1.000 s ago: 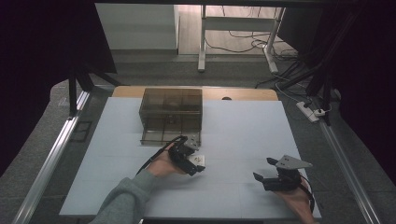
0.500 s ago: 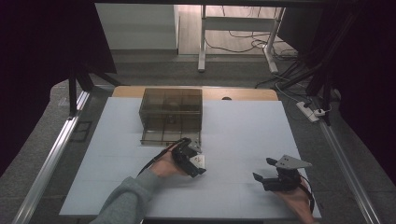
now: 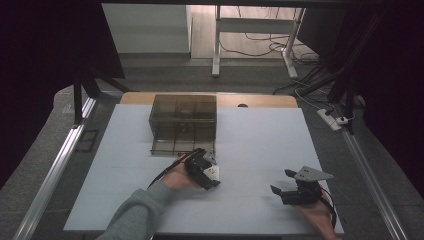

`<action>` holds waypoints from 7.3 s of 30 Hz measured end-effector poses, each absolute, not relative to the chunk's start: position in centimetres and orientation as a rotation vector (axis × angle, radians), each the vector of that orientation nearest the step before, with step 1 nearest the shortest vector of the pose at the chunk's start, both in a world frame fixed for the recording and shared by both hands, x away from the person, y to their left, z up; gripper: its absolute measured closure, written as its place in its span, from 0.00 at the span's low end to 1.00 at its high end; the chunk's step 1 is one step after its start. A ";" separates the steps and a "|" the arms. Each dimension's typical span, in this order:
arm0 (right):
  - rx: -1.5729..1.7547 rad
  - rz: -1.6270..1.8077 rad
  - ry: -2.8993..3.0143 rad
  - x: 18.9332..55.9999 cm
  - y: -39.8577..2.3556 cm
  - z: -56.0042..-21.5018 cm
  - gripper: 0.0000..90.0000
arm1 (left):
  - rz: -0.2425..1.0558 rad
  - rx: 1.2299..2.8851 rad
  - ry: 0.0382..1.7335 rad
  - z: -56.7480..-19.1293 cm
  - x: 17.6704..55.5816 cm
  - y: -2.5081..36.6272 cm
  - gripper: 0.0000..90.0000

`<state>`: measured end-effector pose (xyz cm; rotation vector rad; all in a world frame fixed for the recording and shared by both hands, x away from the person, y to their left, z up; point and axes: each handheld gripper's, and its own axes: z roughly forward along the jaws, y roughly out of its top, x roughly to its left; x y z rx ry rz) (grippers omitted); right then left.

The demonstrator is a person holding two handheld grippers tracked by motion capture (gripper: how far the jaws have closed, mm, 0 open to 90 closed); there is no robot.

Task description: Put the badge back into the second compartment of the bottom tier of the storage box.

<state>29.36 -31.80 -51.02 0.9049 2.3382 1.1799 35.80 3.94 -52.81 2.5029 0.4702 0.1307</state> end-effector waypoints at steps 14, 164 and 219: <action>0.908 1.176 2.336 29.4 -31.8 -51.0 0.20 | 0.124 2.497 0.459 -52.6 35.9 4.4 0.34; 0.898 1.156 2.332 29.3 -31.9 -51.1 0.22 | 0.294 2.171 0.764 -47.7 37.5 14.5 0.36; 0.897 1.148 2.341 29.4 -31.8 -51.2 0.22 | 0.363 2.180 1.004 -50.2 39.4 15.0 0.28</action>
